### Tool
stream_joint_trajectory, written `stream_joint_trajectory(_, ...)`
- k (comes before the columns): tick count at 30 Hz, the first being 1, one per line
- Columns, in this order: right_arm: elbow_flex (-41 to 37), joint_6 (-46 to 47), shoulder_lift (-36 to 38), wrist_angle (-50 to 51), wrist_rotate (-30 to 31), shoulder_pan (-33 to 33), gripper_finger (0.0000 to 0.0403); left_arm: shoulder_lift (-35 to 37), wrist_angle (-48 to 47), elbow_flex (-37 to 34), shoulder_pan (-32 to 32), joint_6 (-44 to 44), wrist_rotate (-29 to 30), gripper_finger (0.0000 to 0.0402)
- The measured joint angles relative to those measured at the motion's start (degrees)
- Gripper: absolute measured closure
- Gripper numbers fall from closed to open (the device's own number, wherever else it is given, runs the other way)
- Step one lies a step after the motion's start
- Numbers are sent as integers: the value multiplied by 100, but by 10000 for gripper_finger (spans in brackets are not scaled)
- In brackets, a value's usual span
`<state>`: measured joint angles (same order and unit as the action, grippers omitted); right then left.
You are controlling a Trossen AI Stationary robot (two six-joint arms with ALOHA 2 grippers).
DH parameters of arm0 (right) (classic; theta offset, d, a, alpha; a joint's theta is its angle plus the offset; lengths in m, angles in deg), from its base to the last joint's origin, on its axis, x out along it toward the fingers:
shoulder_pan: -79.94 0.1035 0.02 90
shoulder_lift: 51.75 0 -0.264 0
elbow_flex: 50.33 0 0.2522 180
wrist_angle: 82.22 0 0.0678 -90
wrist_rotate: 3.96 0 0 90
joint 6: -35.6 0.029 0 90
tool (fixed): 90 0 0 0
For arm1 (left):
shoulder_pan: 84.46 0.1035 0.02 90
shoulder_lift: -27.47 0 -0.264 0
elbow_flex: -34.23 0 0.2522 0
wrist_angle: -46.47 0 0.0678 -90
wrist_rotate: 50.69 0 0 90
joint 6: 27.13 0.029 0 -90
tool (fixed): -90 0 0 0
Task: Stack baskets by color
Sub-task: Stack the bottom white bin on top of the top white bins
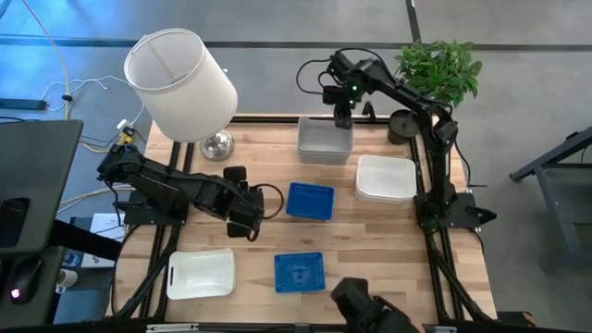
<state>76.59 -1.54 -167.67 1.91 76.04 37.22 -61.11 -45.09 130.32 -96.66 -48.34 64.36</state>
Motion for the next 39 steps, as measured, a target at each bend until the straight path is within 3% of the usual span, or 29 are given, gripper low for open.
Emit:
stream_joint_trajectory(5,135,233,44,862,-841,46,268,96,-205,-2,-212,-351,-44,227)
stream_joint_trajectory(9,-88,278,172,1057,-1111,237,275,205,-226,-2,-460,-559,-60,227)
stream_joint_trajectory(16,-477,523,417,1209,-1108,825,279,349,-284,-154,-815,-1035,-272,227)
stream_joint_trajectory(27,-1096,888,1173,1164,-1003,1673,280,1594,319,-1819,-902,-2085,-781,227)
stream_joint_trajectory(39,-1737,2240,1661,145,-964,2344,280,2329,655,-2802,-1612,-3022,-1668,227)
